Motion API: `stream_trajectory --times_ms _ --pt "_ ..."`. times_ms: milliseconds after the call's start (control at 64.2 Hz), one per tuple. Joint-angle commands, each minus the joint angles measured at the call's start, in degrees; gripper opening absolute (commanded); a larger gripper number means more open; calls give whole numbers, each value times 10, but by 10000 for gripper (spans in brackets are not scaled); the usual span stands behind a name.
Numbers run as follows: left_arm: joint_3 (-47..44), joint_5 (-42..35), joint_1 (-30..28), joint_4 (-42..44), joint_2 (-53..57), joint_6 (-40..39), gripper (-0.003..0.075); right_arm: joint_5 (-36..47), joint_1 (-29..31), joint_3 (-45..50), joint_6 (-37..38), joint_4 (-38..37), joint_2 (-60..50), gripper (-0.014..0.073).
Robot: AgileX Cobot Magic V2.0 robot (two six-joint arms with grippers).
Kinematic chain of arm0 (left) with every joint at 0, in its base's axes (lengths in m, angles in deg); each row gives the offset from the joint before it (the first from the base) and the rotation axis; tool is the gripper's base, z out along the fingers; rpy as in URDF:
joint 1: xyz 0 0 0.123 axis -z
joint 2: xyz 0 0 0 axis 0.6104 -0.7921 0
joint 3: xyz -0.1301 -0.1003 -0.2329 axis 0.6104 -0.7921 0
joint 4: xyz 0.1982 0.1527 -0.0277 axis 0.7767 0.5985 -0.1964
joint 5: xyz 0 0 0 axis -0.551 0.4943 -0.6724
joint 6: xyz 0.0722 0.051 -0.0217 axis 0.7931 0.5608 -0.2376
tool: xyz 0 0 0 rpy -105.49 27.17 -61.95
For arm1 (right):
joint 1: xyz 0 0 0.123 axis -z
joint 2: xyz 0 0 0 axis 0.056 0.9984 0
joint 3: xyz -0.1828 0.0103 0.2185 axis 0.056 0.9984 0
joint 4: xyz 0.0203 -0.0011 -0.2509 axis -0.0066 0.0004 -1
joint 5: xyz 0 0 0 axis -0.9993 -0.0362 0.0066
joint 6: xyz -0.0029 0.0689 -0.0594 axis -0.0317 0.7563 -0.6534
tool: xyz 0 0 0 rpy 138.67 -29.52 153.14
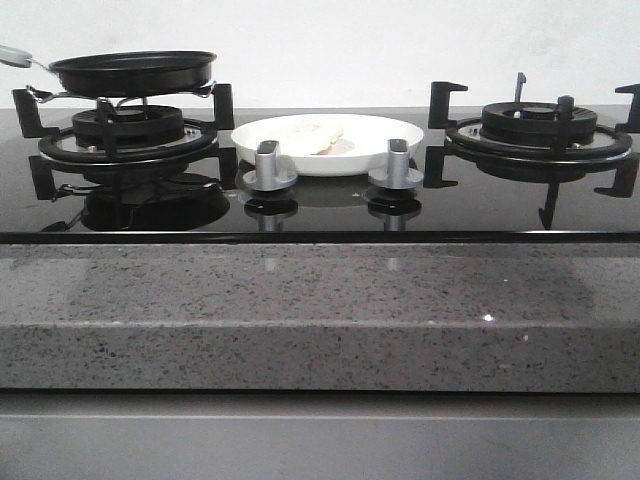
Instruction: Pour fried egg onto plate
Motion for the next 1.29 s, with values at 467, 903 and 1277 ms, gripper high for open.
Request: stream_trajectory --times_ms 467,903,1277 --pt "-4 -48 -2 0 10 -2 -20 69 8 -4 -5 -41 -34 -69" --pt "-4 -48 -2 0 10 -2 -20 371 117 251 -27 -53 -277 -69" --pt "-4 -48 -2 0 10 -2 -20 503 132 427 -27 -53 -420 -69"
